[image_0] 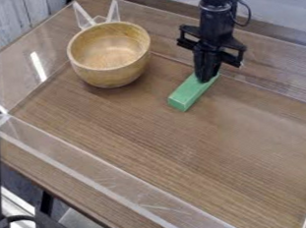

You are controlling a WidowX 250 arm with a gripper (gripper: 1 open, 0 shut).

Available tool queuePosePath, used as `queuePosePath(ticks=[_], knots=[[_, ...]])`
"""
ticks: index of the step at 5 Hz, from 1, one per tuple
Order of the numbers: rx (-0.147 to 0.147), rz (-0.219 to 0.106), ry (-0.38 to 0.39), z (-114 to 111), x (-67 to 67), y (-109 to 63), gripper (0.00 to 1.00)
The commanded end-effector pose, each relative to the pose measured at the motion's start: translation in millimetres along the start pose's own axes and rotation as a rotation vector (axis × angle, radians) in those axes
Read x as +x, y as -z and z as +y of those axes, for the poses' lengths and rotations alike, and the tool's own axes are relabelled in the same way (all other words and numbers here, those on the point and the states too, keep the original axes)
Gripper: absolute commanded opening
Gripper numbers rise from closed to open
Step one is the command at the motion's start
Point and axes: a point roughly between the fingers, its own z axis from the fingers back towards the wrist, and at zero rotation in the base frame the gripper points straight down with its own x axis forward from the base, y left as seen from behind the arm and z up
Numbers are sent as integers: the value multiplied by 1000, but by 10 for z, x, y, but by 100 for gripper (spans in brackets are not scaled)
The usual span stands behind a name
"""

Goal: Put the green block in the brown bowl

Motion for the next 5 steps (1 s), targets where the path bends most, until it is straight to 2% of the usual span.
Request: queuePosePath(ticks=[1, 2, 5], knots=[[-22, 92, -1, 72, -76, 327, 0], [-27, 102, -2, 78, -84, 333, 0], [-39, -8, 0, 85, -201, -369, 0]])
